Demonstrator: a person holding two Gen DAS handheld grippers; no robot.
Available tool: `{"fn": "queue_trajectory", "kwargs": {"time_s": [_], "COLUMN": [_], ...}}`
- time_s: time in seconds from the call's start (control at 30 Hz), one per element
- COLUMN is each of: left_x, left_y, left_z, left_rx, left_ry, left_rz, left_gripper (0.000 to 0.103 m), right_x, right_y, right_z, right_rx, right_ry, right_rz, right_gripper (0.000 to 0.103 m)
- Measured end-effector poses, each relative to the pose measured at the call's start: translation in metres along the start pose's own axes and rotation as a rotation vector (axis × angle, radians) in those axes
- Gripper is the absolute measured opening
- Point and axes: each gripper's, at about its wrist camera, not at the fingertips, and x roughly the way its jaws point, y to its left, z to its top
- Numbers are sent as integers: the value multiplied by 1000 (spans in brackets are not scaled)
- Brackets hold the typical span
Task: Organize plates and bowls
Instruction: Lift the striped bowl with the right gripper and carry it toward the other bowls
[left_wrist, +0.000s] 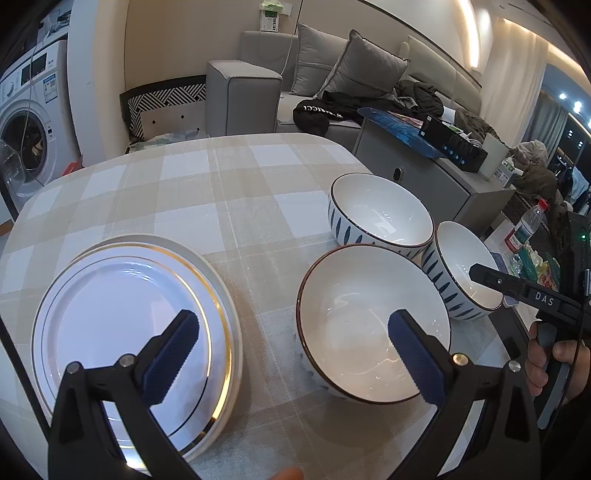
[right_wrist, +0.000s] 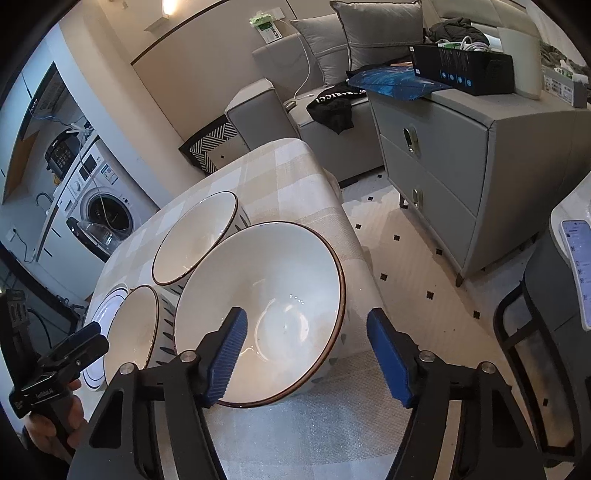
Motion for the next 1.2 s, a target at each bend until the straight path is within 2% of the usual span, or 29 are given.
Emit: {"fn": "queue_trajectory", "kwargs": {"time_s": [0.03, 0.1, 0.2, 0.3, 0.37, 0.8, 1.2], "left_x": [1, 2, 2, 4, 5, 2, -12], "left_y": [1, 2, 3, 5, 6, -5, -61], "left_z": [0, 0, 0, 0, -1, 1, 1], "left_rx": [-2, -4, -4, -6, -8, 11, 130], "left_ry": [0, 2, 3, 5, 5, -3, -17], "left_rz": [0, 1, 2, 2, 2, -27, -117], "left_gripper": [103, 103, 103, 103, 103, 103, 103], "right_x": [3, 11, 17, 23, 23, 12, -3], "right_y": [0, 0, -2, -8, -11, -15, -26], "right_z": [0, 1, 1, 1, 2, -1, -13], "right_rx": [0, 6, 18, 36, 44, 78, 50], "right_ry": [7, 23, 27, 41, 34, -8, 28], "right_rz": [4, 15, 1, -10, -28, 57, 54], "right_gripper": [58, 55, 43, 29, 14, 13, 13]}}
